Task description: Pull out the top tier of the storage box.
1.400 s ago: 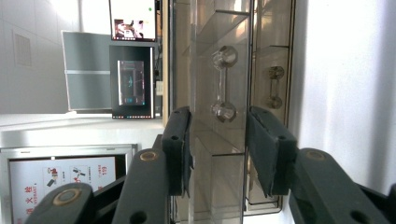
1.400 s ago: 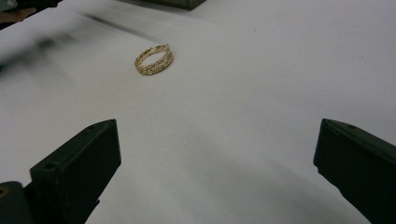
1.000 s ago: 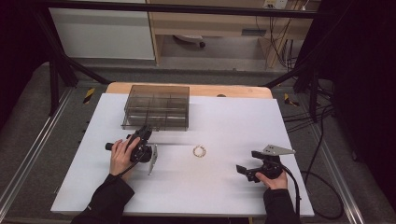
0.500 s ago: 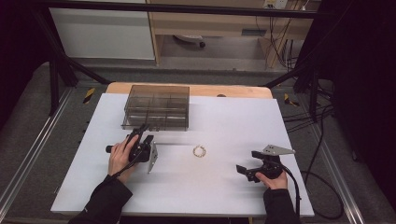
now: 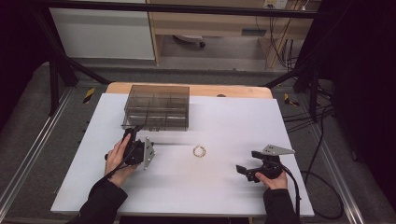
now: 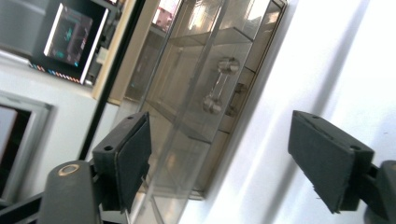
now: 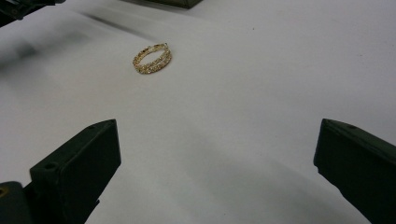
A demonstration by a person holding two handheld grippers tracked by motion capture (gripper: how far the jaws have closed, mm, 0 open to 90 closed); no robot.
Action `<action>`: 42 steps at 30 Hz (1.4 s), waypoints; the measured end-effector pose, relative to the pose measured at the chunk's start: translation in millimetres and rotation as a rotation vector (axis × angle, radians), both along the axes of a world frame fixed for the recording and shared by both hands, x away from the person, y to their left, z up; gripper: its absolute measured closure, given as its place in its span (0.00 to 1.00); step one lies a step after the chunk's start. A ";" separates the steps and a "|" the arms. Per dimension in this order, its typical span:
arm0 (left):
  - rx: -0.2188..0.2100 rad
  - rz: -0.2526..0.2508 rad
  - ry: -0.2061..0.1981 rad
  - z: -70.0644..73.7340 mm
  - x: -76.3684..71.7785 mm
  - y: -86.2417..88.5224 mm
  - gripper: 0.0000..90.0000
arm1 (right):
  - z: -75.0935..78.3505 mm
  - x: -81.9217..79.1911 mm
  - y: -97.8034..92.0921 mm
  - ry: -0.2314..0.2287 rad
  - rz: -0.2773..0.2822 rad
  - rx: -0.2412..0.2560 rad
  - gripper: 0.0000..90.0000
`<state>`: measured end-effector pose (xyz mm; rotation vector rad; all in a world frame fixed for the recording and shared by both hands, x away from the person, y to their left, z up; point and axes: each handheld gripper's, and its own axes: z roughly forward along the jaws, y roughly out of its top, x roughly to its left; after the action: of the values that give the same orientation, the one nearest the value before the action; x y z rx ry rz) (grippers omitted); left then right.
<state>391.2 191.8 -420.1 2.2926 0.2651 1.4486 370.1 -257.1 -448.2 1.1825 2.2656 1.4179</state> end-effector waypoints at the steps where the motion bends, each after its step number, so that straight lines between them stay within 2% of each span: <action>1: -0.017 0.003 0.010 0.5 -0.7 1.1 0.23 | -0.1 0.0 0.0 0.000 0.000 -0.001 0.01; 7: -0.125 0.024 0.072 2.1 -7.1 9.1 0.20 | -0.3 0.1 0.3 0.002 0.000 -0.009 0.01; 15: -0.292 0.079 0.181 0.7 -13.2 24.1 0.16 | -1.2 0.4 1.2 0.005 0.000 -0.015 0.01; 19: -0.327 0.117 0.254 -0.2 -15.7 30.2 0.13 | -1.5 0.7 1.2 0.005 -0.001 -0.016 0.01; 30: -0.433 0.140 0.410 -5.6 -21.6 52.3 0.09 | -1.6 0.8 1.4 0.005 -0.002 -0.018 0.01; 35: -0.517 0.139 0.459 -8.6 -25.6 65.5 0.08 | -1.5 0.5 1.8 0.007 -0.002 -0.022 0.01; 42: -0.593 0.146 0.509 -13.1 -28.3 83.2 0.07 | -2.3 0.7 2.7 0.007 -0.006 -0.029 0.01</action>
<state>362.8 274.9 -433.2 2.1092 0.8931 0.6749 370.7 -254.4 -450.5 1.1858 2.2780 1.3762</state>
